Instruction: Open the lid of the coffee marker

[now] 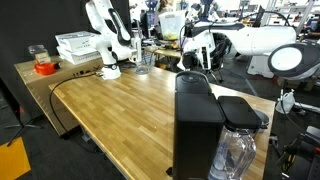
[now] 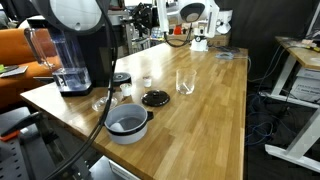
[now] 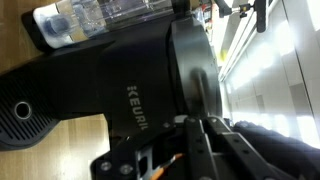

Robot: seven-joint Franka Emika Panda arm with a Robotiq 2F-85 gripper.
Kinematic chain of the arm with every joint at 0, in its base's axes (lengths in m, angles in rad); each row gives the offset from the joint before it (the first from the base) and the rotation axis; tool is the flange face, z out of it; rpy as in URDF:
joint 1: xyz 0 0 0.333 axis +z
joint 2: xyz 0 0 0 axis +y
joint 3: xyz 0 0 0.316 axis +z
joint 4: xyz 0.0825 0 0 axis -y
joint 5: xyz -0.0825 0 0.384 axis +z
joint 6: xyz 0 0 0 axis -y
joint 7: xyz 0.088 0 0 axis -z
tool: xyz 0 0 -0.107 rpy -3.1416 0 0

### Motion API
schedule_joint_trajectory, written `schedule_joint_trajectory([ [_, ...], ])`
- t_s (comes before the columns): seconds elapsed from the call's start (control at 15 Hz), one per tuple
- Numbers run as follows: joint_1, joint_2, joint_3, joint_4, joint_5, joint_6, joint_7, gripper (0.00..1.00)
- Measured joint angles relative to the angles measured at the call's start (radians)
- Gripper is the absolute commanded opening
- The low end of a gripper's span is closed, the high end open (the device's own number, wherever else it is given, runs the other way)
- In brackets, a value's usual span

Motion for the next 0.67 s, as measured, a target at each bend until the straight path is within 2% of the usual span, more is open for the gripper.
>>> schedule_joint_trajectory([
  [0.67,0.076,-0.155,0.004,0.004,0.007,-0.064,0.047,0.0],
])
